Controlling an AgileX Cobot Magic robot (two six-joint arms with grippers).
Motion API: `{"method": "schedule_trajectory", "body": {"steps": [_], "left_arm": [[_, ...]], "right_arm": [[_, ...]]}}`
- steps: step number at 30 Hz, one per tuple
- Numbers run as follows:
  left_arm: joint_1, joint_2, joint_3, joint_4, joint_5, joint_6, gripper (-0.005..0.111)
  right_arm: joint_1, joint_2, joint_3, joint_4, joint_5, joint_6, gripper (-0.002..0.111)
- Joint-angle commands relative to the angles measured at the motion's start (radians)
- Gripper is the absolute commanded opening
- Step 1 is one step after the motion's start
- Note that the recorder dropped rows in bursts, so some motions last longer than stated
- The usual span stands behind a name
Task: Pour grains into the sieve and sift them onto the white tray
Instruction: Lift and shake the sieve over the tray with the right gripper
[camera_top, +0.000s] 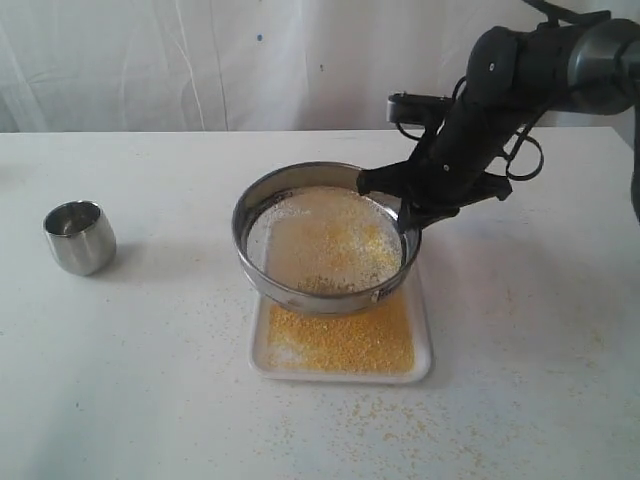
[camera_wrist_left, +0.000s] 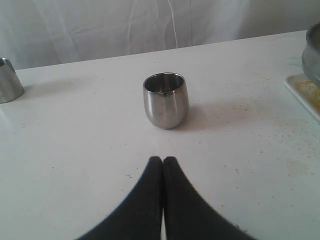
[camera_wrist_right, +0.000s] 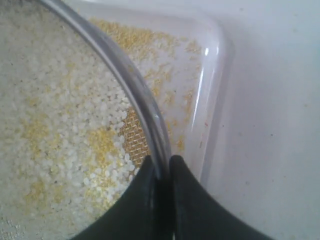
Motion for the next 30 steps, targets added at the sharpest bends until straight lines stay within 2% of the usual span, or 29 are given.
{"method": "schedule_trajectory", "body": {"steps": [1, 5, 6, 10, 12, 15, 16, 18, 21, 26, 27, 30], "left_arm": [[0.0, -0.005, 0.003, -0.008, -0.005, 0.001, 0.0], [0.0, -0.005, 0.003, -0.008, -0.005, 0.001, 0.0], [0.0, -0.005, 0.003, -0.008, -0.005, 0.001, 0.0], [0.0, -0.005, 0.003, -0.008, -0.005, 0.001, 0.0], [0.0, -0.005, 0.003, -0.008, -0.005, 0.001, 0.0], [0.0, -0.005, 0.003, -0.008, -0.005, 0.001, 0.0], [0.0, -0.005, 0.003, -0.008, -0.005, 0.001, 0.0], [0.0, -0.005, 0.003, -0.008, -0.005, 0.001, 0.0], [0.0, -0.005, 0.003, -0.008, -0.005, 0.001, 0.0], [0.0, -0.005, 0.003, -0.008, -0.005, 0.001, 0.0], [0.0, -0.005, 0.003, -0.008, -0.005, 0.001, 0.0], [0.0, -0.005, 0.003, -0.008, -0.005, 0.001, 0.0]], "right_arm": [[0.002, -0.02, -0.004, 0.014, 0.192, -0.02, 0.0], [0.002, -0.013, -0.004, -0.041, -0.066, -0.05, 0.0], [0.002, -0.013, -0.004, -0.032, -0.065, -0.02, 0.0], [0.006, -0.017, 0.002, 0.031, 0.228, 0.013, 0.0], [0.011, -0.015, 0.012, 0.016, 0.18, -0.05, 0.0], [0.007, -0.013, 0.012, -0.036, -0.073, -0.04, 0.0], [0.005, -0.013, 0.012, -0.026, -0.107, -0.013, 0.0], [0.005, -0.015, 0.012, 0.002, -0.036, 0.045, 0.0], [0.005, -0.013, 0.021, 0.012, 0.139, 0.008, 0.0], [0.004, -0.002, 0.042, -0.057, -0.122, -0.02, 0.0], [0.004, -0.002, 0.042, -0.039, -0.118, 0.019, 0.0], [0.004, -0.003, 0.047, 0.055, 0.053, 0.063, 0.0]]}}
